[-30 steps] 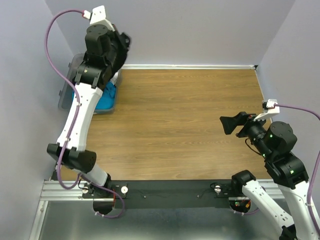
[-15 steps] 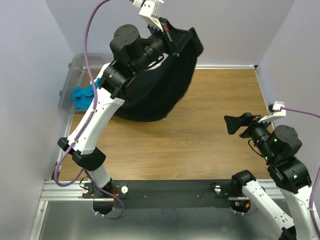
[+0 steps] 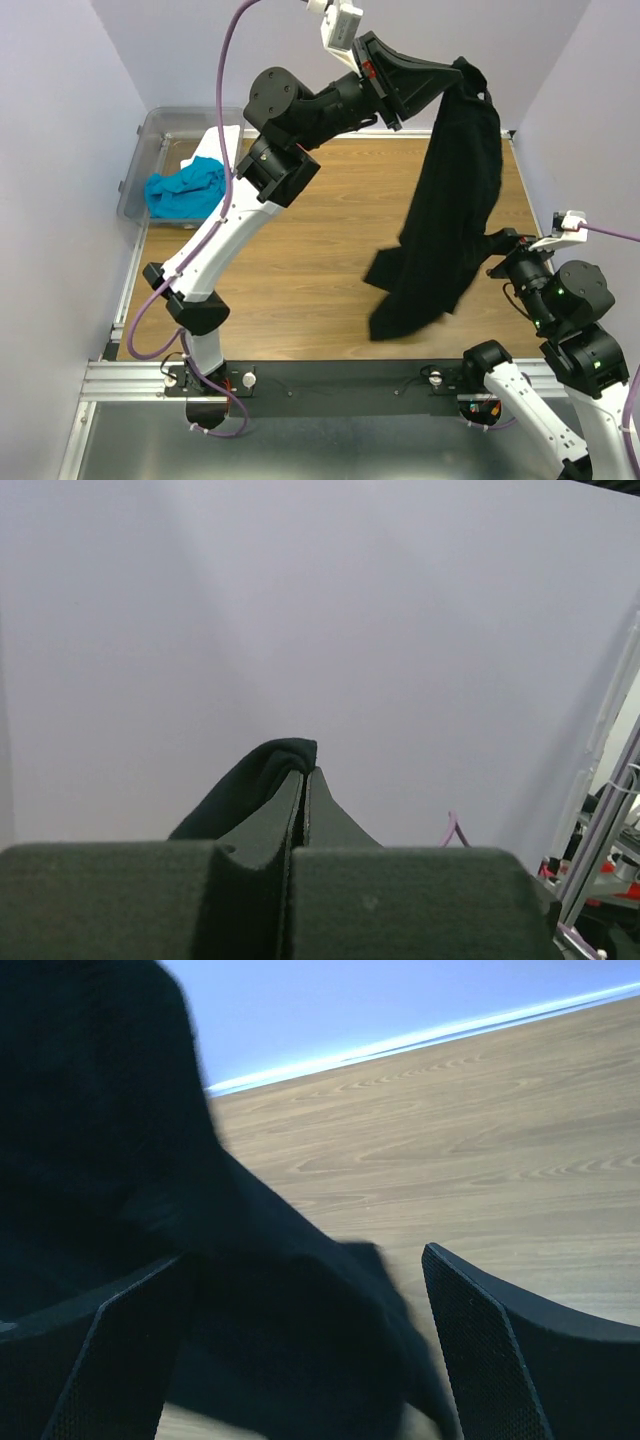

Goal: Fold and stack the t-shirts
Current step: Move the tshirt to the center of the board

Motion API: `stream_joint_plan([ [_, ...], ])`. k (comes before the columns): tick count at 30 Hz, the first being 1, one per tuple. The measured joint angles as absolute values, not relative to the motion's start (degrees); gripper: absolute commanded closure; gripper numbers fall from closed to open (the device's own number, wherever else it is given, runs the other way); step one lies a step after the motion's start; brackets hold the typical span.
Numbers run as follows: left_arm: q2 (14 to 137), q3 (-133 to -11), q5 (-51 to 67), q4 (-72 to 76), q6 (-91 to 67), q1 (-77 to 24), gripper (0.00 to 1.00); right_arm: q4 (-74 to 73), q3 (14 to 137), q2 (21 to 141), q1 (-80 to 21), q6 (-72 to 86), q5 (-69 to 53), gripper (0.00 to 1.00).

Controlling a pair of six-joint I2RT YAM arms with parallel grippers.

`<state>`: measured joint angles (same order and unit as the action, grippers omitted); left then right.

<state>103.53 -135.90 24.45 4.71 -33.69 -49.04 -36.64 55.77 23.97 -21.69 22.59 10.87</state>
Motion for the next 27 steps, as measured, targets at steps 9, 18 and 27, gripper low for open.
stream_joint_plan([
  [9,95.4,-116.2,18.5,6.7,-31.1,-43.8,1.0,-36.6,55.8,24.9,-21.7,22.7,11.1,0.0],
  [18,96.3,-102.7,5.7,0.7,-25.2,-34.5,0.42,-36.6,55.7,32.2,-21.7,23.7,8.5,0.0],
  [27,110.2,-107.5,0.7,-10.0,-20.8,-28.3,0.12,-36.9,54.8,43.5,-21.7,27.4,1.8,0.0],
])
